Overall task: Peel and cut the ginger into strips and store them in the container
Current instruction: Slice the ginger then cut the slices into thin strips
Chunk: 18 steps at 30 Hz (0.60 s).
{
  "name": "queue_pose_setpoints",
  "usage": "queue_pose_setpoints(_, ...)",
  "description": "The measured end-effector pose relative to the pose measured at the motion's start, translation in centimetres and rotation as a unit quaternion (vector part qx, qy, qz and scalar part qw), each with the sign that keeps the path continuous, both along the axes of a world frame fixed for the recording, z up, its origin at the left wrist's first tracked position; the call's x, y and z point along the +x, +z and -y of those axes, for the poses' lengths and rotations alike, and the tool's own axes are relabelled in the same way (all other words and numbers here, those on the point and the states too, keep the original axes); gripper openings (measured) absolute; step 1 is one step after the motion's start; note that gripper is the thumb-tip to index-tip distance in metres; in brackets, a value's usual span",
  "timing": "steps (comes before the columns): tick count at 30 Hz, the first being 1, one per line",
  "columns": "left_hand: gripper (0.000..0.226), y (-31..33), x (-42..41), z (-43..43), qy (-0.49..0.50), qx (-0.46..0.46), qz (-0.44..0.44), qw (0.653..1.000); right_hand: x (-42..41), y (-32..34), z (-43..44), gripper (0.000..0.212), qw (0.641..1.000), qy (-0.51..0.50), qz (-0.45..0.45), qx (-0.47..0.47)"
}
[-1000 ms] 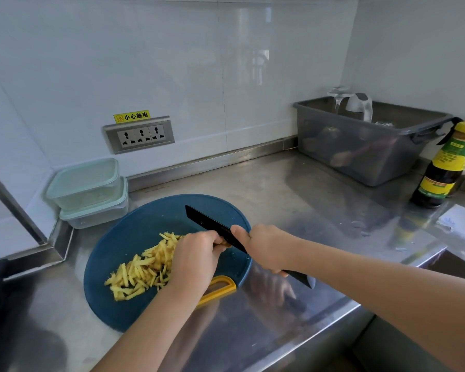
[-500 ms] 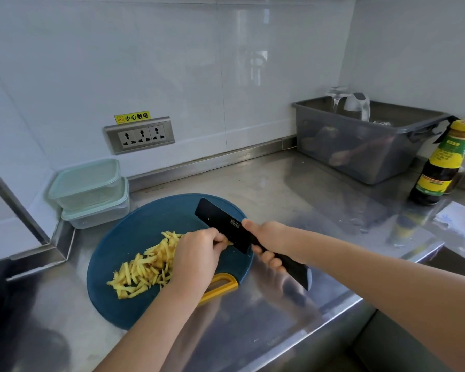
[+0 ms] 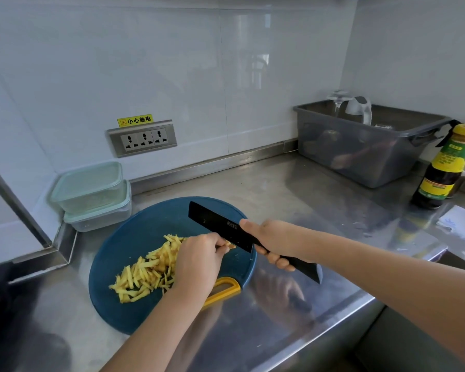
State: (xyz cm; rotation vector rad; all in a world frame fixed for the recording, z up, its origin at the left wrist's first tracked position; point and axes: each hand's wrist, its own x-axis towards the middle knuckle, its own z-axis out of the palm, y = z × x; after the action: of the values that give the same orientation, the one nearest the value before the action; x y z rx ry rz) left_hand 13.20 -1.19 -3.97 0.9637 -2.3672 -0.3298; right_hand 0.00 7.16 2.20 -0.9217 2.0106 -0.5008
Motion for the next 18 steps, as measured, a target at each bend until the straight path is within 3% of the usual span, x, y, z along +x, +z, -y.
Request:
queue_pose_setpoints(6, 0.014, -0.1, 0.0, 0.2, 0.006, -0.008, 0.012, 1.0, 0.7, -0.5, -0.4, 0.061, 0.997, 0.021, -0.067, -0.023)
queue_pose_setpoints(11, 0.013, 0.0, -0.1, 0.3, -0.003, -0.006, 0.022, 1.0, 1.0, -1.5, -1.1, 0.055, 0.979, 0.073, -0.174, -0.072)
queue_pose_setpoints(18, 0.016, 0.0, -0.1, 0.1, 0.002, -0.013, 0.033, 0.999, 1.1, -1.2, -0.5, 0.055, 0.967, 0.111, -0.218, -0.066)
